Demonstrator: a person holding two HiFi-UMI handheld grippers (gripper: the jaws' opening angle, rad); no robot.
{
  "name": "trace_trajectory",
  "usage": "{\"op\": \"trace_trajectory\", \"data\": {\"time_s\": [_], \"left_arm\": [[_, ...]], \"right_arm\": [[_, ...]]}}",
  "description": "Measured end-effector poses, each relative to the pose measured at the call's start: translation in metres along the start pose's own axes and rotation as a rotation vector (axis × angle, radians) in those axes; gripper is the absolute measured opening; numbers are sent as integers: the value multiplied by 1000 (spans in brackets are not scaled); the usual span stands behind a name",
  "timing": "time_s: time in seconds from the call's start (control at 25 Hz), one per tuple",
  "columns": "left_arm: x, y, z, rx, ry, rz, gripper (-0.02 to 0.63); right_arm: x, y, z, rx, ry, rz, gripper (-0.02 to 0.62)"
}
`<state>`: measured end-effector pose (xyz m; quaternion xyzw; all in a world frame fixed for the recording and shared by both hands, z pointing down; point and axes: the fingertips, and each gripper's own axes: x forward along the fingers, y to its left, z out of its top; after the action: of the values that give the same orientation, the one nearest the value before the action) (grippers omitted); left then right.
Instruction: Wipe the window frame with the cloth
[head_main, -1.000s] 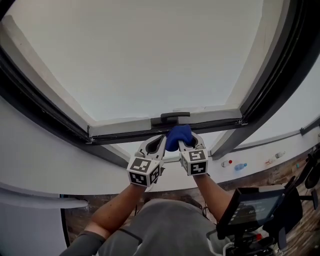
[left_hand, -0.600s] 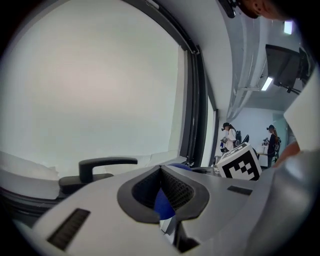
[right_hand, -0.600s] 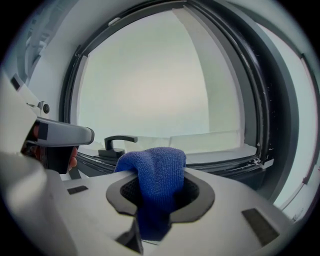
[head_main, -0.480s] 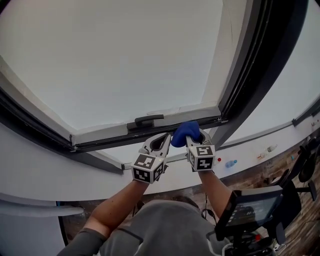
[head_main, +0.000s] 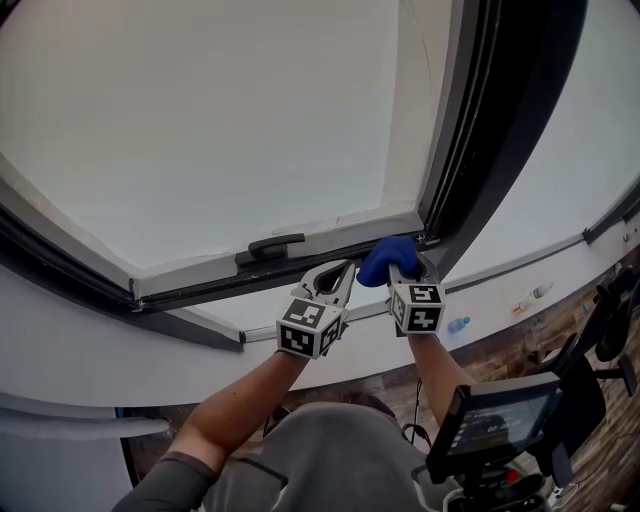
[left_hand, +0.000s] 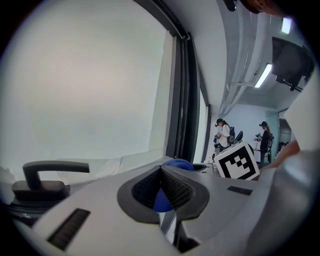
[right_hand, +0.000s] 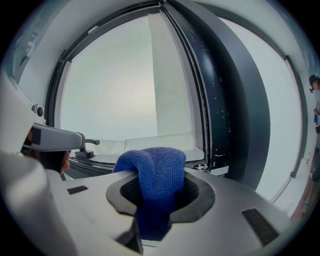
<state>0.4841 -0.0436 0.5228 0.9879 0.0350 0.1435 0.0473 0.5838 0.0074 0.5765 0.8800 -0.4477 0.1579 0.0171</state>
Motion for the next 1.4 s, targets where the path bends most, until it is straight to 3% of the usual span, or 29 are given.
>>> {"op": "trace_trajectory", "data": {"time_s": [0.32,0.68,0.92,1.08,1.4], "left_arm": [[28,-26,2,15,21,-59,8],[37,-36,1,29,40,-114,8],[51,-40,-18,43,97,-139,8],[60,-46,-22,30,107,-152,8],[65,-60,27,55,32,-186,8]], "right_arm": [[-6,-47,0,50,0,-77,120],[-30,-51,14,85,-48,-113,120],[-35,-81,0,112,-16,-191,120],[-31,-88,-3,98,2,-194,120],[-40,-81,42,89,-59,-168,120]]}}
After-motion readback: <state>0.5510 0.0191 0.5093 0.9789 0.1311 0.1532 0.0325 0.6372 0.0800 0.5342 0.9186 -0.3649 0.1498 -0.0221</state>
